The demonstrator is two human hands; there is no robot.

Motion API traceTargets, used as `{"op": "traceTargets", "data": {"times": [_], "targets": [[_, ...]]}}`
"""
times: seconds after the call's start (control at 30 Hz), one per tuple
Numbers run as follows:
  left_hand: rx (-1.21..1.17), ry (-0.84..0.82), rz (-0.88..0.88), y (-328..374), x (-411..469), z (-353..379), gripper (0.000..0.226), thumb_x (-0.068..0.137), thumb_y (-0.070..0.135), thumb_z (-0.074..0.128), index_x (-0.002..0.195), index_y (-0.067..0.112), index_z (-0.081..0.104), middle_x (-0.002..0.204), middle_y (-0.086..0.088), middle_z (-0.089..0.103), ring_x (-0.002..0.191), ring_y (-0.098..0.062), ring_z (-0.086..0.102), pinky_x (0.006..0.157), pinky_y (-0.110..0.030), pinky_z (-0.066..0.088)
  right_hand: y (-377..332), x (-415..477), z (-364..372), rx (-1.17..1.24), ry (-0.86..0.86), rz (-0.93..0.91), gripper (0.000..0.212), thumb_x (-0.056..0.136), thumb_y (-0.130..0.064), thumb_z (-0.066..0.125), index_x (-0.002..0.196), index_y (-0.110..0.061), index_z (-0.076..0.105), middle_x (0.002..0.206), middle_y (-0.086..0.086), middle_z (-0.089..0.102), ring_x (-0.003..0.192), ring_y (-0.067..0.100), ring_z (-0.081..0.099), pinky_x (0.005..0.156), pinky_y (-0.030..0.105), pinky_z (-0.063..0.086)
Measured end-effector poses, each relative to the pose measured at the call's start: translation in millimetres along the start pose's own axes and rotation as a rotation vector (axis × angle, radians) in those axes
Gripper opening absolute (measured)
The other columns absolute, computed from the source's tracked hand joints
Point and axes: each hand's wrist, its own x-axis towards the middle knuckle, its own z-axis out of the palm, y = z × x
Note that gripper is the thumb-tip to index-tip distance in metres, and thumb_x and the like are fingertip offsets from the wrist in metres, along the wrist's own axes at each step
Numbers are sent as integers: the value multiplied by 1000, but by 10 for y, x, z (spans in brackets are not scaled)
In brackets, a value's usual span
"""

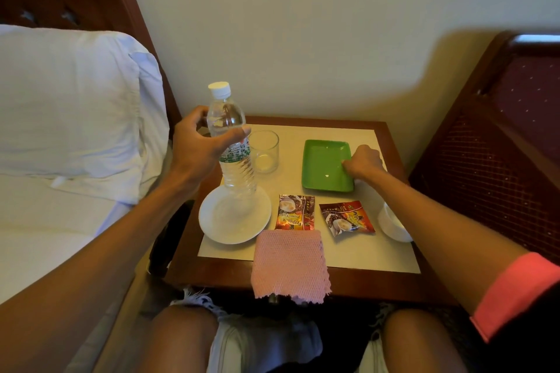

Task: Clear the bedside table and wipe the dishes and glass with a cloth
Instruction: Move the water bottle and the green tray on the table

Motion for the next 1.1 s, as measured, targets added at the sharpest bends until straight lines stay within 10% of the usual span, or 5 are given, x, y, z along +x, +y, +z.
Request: {"op": "traceTargets", "data": {"times": [0.2,0.4,0.53,0.97,1.1], "targets": [[7,7,-28,-23,-136,-141,44,73,36,86,110,22,66,104,3,72,95,-15,70,80,-36,61,-231,-529,94,-67,106,-309,44,95,-24,56,131,-1,47,131,18,48,117,33,51,94,39,45],[-24,14,-52,63,-310,-184,46,70,36,87,107,20,66,104,-1,72,96,-18,70,80,-38,61,-481,-1357,230,-161,-330,-695,52,80,-58,68,106,-14,63,109,3,67,98,22,61,79,34,51],[-27,21,-56,149,-422,-228,50,70,35,88,111,17,66,106,-1,72,97,-18,70,80,-37,60,-445,-1645,267,-470,-308,-774,74,63,-74,72,107,-15,65,108,3,68,94,23,60,78,34,50],[-14,36,-22,403,-572,-436,57,66,46,86,111,18,66,105,3,71,96,-13,69,81,-39,61,-426,-1622,-79,-560,-311,-609,38,84,-18,74,117,-9,59,117,10,65,100,26,61,81,36,52],[-6,41,-24,382,-555,-447,56,68,44,86,112,17,65,106,3,71,96,-14,69,81,-39,61,-601,-1547,1,-319,-352,-519,57,89,-35,69,133,-7,48,129,12,58,114,28,56,88,35,47]]}}
